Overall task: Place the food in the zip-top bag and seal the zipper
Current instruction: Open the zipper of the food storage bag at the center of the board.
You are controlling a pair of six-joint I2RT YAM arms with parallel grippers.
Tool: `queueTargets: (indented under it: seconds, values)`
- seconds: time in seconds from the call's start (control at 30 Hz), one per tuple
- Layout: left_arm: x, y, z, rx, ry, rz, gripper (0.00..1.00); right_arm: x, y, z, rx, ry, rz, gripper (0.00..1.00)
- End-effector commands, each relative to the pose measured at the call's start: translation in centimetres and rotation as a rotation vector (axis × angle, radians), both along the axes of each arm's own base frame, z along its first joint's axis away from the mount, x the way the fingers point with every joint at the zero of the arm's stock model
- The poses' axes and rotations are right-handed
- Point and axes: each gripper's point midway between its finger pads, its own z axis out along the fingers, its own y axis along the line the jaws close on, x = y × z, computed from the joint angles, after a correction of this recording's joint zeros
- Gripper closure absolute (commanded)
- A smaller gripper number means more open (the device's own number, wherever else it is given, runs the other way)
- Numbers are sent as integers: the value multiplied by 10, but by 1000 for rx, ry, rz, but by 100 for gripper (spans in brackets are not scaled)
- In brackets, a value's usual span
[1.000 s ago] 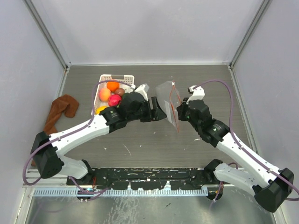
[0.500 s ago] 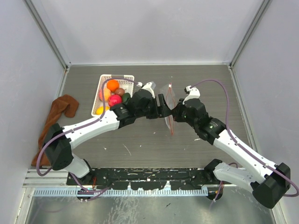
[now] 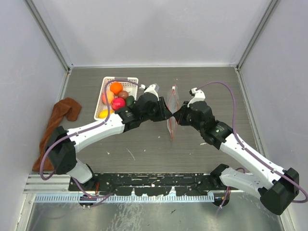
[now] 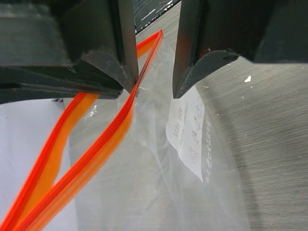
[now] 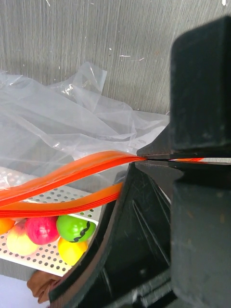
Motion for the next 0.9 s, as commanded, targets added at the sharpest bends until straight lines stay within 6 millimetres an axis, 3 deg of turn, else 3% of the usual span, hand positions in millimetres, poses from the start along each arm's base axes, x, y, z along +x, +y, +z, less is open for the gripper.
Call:
queueTargets:
  seconds: [0.0,0.1,0.23,0.4,0.57,0.77,0.87]
  values:
    - [9,-7,4,-16,-45,21,67,6,14,28,85,-65,23,99]
    - [10,-4,-3,10,-40,31,70,6,14,27,82,-69,27,99]
    - [12,5,-4,57,-51,48,83,8,11,24,48,-66,20,99]
    - [15,25,3,137,-83,93,99,17,-12,21,-56,-90,-68,99]
    - [13,45,4,247,-80,111,100,23,-38,25,-184,-117,-156,100]
    - [12,70,8,335,-86,138,100,30,-85,34,-396,-118,-330,100]
    - [9,77,16,347,-88,133,100,31,-88,38,-421,-114,-340,100]
